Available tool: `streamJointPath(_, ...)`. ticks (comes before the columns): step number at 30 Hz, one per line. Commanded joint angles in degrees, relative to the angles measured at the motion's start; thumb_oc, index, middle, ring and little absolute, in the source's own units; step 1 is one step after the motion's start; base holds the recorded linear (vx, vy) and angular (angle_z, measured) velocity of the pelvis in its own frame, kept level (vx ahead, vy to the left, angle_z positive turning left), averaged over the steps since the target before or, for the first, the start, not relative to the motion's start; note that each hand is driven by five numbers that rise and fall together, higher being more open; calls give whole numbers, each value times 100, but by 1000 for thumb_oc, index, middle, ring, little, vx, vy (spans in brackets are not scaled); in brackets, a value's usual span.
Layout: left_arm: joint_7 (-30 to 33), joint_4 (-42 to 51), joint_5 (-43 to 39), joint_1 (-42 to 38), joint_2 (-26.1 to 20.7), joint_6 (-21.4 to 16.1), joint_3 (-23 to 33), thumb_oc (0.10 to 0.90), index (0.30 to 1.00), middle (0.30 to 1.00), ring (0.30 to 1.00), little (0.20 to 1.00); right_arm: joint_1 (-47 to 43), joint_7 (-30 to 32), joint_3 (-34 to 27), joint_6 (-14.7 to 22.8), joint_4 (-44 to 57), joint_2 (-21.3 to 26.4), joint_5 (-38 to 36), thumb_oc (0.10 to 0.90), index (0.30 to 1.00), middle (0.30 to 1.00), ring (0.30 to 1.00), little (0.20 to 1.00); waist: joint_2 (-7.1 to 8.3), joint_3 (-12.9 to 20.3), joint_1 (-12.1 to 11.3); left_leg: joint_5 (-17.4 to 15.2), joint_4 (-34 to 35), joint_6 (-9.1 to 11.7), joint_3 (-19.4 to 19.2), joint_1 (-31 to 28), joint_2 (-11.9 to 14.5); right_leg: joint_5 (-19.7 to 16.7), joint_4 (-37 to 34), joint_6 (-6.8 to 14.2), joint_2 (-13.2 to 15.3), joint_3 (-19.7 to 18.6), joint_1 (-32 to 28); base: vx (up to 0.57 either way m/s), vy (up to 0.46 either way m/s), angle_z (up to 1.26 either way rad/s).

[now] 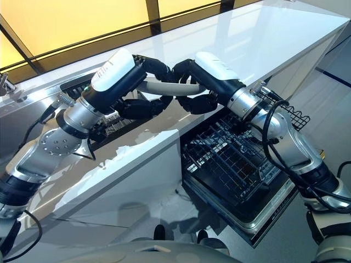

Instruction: Pick up plates and place into dishwasher.

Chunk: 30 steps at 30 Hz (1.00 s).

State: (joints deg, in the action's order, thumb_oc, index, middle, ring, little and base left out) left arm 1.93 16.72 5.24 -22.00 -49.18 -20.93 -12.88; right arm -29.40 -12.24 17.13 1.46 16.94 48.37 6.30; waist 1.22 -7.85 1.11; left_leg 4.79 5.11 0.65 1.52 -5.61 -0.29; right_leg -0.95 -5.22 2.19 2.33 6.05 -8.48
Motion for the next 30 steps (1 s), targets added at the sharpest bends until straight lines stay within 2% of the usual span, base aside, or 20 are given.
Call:
streamJointPath(1, 714, 150, -751, -262, -33, 45, 1159, 800, 900, 900, 900, 900, -110, 861, -947, 239, -40, 27, 69, 100, 300, 300, 300, 200, -3, 439, -88, -628, -11, -279, -100, -266, -412, 158, 389, 70, -321, 27, 128, -4, -10, 7)
streamJointPath(5, 924, -89, -899, 51, -315, 124, 1707, 800, 900, 900, 900, 900, 161, 1161, -1340, 317, -150, 168, 193, 100, 300, 300, 300, 200, -34, 430, -124, -631, -11, -274, -86, -276, -408, 178, 380, 67, -318, 49, 106, 10, -5, 5)
streamJointPath(11, 1189, -302, -815, 303, -425, 201, 2095, 800, 900, 900, 900, 900, 399, 1492, -1627, 321, -377, 218, 420, 100, 300, 300, 300, 200, -54, 429, -138, -698, -11, -282, -60, -324, -408, 245, 366, 57, -325, 47, 49, 0, -7, 6)
streamJointPath(14, 1332, -436, -775, 422, -496, 255, 2244, 800, 900, 900, 900, 900, 531, 1913, -1792, 255, -629, 317, 627, 100, 300, 300, 300, 200, -64, 423, -139, -700, -11, -280, -50, -335, -408, 244, 350, 51, -328, 50, 22, -3, -7, 8)
streamJointPath(15, 1424, -531, -731, 476, -539, 285, 2286, 800, 900, 900, 900, 900, 593, 2236, -1889, 188, -799, 365, 645, 100, 300, 300, 300, 200, -70, 417, -130, -703, -11, -278, -52, -340, -407, 247, 350, 50, -333, 47, 17, -2, -8, 6)
streamJointPath(20, 1644, -1043, -495, 858, -659, 369, 2569, 800, 900, 900, 900, 900, 1159, 3756, -2677, -39, -1706, 270, 160, 100, 300, 300, 300, 200, -109, 401, -62, -727, -11, -288, -76, -364, -395, 259, 368, 67, -346, 18, 19, 6, -11, 6)
streamJointPath(23, 1689, -1314, -368, 1147, -712, 397, 2777, 800, 900, 900, 900, 900, 1636, 4353, -3275, -127, -2096, 210, -190, 100, 300, 300, 300, 200, -145, 388, -21, -738, -11, -299, -97, -375, -394, 258, 375, 83, -345, -6, 24, 17, -4, 4)
streamJointPath(27, 1588, -1620, -427, 1374, -791, 537, 2984, 800, 900, 900, 900, 900, 2064, 4754, -3786, -209, -2494, 25, -622, 100, 300, 300, 300, 200, -198, 380, 12, -742, -11, -298, -128, -386, -387, 248, 361, 92, -348, -19, 18, 42, -15, -1)
streamJointPath(30, 1532, -1834, -412, 1390, -816, 660, 2986, 800, 900, 900, 900, 900, 2165, 4702, -3888, -180, -2651, -109, -941, 100, 300, 300, 300, 200, -222, 356, 40, -747, -11, -301, -135, -399, -388, 251, 369, 90, -353, -24, 17, 42, -30, -3)
